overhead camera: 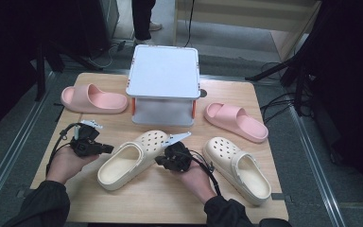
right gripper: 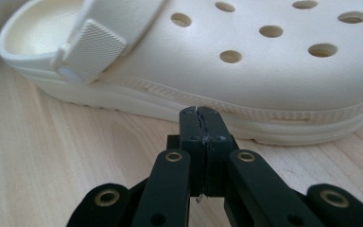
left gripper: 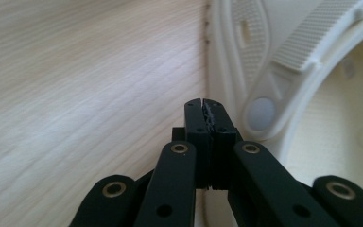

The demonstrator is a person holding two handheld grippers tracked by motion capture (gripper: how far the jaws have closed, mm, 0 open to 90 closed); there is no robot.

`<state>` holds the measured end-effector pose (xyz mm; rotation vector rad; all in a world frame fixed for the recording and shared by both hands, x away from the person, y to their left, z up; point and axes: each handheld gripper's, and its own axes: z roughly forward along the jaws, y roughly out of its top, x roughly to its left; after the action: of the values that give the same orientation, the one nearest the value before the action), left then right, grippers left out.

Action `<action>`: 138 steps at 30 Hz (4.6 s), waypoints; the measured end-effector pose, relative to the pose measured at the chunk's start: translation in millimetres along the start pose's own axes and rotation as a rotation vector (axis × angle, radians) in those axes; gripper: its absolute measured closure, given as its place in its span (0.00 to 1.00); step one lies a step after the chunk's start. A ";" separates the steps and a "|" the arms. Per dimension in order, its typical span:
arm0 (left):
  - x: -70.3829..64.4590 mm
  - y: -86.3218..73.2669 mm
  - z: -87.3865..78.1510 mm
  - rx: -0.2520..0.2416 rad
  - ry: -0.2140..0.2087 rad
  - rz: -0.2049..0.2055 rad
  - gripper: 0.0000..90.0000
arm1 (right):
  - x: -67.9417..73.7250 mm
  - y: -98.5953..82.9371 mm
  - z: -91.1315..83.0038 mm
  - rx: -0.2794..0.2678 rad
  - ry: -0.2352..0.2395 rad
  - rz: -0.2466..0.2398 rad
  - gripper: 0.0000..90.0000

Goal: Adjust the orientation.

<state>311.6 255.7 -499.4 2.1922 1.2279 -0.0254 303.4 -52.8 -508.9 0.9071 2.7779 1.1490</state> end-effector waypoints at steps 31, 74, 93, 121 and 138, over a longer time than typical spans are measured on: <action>-35.9 -7.8 0.5 0.010 -0.033 0.043 0.90 | -30.9 23.0 3.0 -0.016 -0.035 -0.008 0.90; -18.8 18.4 -14.5 -0.061 -0.096 0.112 0.39 | -27.4 -99.3 -189.6 -0.078 -0.213 0.136 0.56; -19.4 20.7 -9.5 -0.062 -0.090 0.123 0.40 | -71.0 -121.3 -168.8 0.082 -0.237 0.252 0.85; -27.0 16.0 -14.0 -0.112 -0.049 0.155 0.44 | -42.7 -15.3 -100.6 0.015 -0.234 0.225 0.87; -28.3 6.8 -14.4 -0.103 -0.026 0.146 0.43 | -25.5 -1.1 -59.0 0.056 -0.232 0.173 0.87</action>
<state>296.9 239.0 -475.8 2.1786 1.0297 0.0669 311.5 -104.7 -471.7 1.2212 2.5989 0.9187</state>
